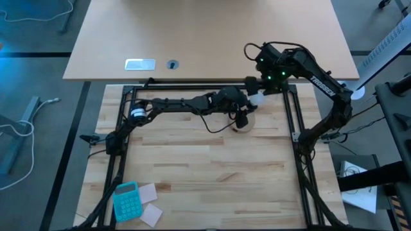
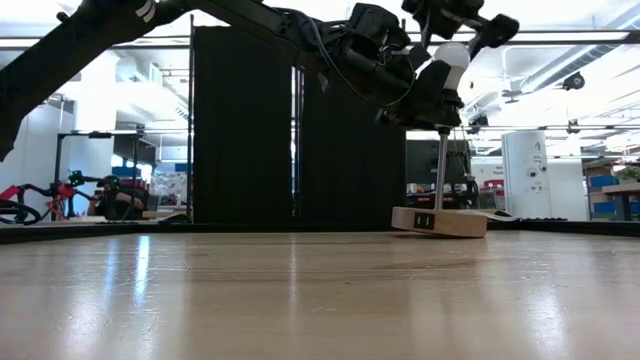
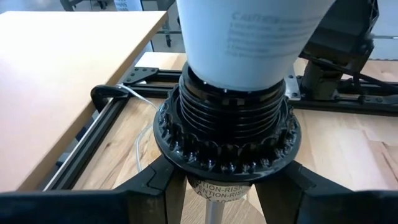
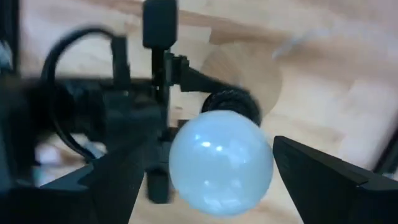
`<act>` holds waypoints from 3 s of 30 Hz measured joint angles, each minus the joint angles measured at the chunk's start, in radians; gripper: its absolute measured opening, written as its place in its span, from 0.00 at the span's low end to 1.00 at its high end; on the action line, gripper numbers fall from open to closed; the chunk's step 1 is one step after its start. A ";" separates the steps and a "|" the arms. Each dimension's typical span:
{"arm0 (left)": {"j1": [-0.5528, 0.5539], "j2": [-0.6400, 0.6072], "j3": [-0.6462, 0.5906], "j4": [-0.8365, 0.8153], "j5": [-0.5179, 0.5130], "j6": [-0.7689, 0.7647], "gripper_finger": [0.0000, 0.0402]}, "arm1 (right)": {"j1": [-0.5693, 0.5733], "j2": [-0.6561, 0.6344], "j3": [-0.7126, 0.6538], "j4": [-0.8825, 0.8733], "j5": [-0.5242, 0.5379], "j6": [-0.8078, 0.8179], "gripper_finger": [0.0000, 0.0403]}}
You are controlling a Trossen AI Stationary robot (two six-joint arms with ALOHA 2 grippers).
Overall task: Screw lightbulb
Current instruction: Remove the lightbulb from the lamp
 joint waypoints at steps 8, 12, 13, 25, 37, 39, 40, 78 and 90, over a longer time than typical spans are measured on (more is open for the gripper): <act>0.000 0.000 0.000 -0.001 -0.003 -0.002 0.36 | 0.008 0.001 -0.019 -0.004 -0.007 0.275 0.85; 0.001 0.000 0.000 0.000 -0.005 -0.003 0.36 | 0.010 0.000 -0.023 -0.005 -0.010 0.426 0.85; 0.001 0.000 0.000 0.000 -0.007 -0.003 0.36 | 0.010 0.000 -0.024 -0.004 -0.010 0.465 0.85; 0.002 0.000 0.000 0.003 -0.034 -0.002 0.36 | 0.009 0.000 -0.081 -0.001 -0.032 0.592 0.74; 0.000 0.000 0.000 0.001 -0.024 0.031 0.36 | -0.018 0.007 -0.077 -0.009 -0.019 0.169 0.66; 0.000 0.000 0.000 0.001 -0.022 0.032 0.36 | -0.020 0.010 -0.077 -0.010 -0.018 -0.080 0.67; 0.000 0.000 0.000 -0.001 -0.022 0.033 0.36 | -0.020 0.011 -0.077 -0.010 -0.017 -0.224 0.67; -0.004 0.000 0.000 0.002 -0.014 0.032 0.36 | -0.006 -0.057 -0.039 -0.003 -0.005 -0.122 0.87; -0.004 0.000 0.000 0.006 -0.033 0.040 0.36 | -0.002 -0.025 -0.048 0.006 0.002 0.637 0.85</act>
